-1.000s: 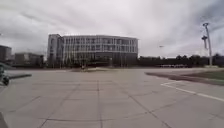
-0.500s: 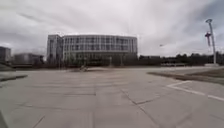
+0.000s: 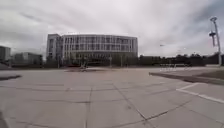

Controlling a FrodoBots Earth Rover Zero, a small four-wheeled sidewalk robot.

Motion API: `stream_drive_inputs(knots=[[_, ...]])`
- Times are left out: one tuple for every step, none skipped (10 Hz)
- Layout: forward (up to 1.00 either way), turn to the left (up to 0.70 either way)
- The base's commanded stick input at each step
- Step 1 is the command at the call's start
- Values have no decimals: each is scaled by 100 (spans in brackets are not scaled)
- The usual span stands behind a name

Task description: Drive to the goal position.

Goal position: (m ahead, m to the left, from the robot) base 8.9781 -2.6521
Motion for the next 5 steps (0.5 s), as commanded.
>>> stream_drive_inputs(knots=[[100, 0], [100, 0], [100, 0], [100, 0], [100, 0]])
